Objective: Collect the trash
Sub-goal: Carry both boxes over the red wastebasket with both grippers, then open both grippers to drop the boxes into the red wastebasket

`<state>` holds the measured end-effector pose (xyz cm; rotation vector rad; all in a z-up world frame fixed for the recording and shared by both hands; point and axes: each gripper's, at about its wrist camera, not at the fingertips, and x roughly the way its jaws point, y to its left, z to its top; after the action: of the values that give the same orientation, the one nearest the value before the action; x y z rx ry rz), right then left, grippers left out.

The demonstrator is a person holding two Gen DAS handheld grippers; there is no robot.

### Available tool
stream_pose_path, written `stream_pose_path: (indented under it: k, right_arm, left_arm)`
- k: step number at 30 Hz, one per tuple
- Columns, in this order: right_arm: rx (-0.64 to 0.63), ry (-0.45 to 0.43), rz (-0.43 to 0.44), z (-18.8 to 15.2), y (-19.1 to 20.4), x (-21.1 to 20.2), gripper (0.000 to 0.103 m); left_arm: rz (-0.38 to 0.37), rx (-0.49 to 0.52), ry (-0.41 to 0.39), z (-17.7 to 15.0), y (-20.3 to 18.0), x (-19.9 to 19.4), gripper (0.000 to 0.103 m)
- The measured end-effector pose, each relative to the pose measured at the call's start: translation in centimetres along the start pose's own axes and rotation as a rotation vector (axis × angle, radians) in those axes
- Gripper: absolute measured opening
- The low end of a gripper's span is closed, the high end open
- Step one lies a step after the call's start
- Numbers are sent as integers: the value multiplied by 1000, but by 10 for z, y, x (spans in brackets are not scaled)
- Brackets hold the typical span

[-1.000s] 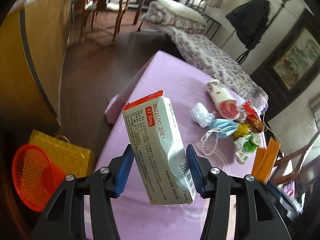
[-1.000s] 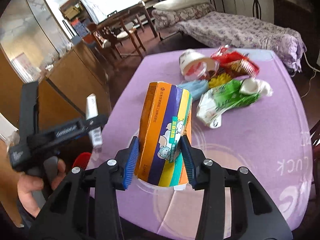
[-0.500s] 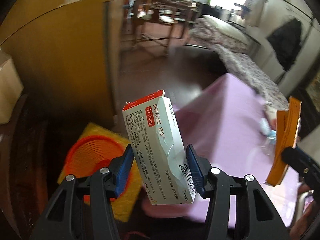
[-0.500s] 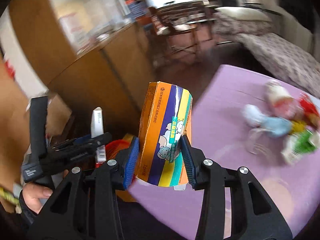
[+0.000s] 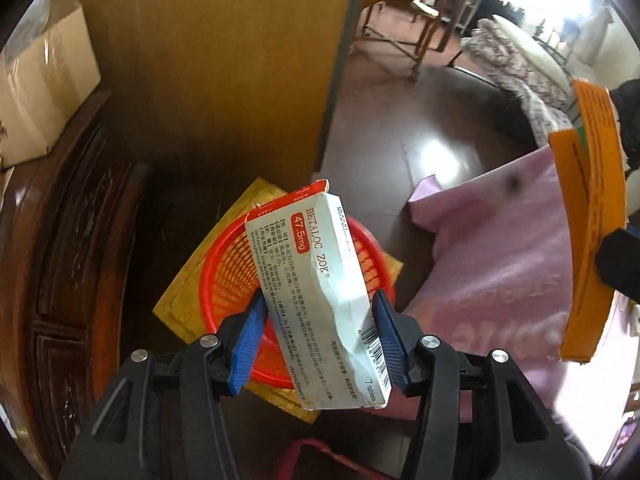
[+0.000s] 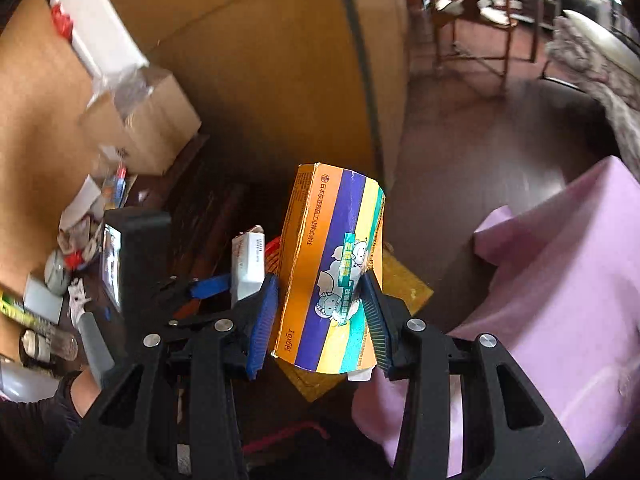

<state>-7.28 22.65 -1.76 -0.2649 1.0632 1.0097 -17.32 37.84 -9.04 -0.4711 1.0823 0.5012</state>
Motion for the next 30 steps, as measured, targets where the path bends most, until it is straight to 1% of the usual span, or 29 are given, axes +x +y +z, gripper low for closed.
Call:
stream_pose_path:
  k: [4, 12, 18, 27, 29, 30]
  right_arm:
    - [-20, 71, 19, 10, 9, 34, 43]
    - [20, 188, 62, 15, 6, 89, 43]
    - [35, 232, 80, 15, 6, 114, 43]
    - [70, 250, 97, 17, 1, 136, 46]
    - [91, 245, 110, 19, -1, 139, 49]
    - [105, 240, 119, 20, -2, 139, 57]
  left_arm:
    - [16, -26, 30, 1, 8, 19, 53]
    - [41, -57, 77, -3, 23, 49, 53]
    - [53, -78, 104, -6, 31, 65, 54]
    - [71, -104, 122, -5, 40, 75, 55]
    - [77, -114, 129, -5, 41, 76, 62]
    - [81, -124, 130, -5, 43, 76, 72]
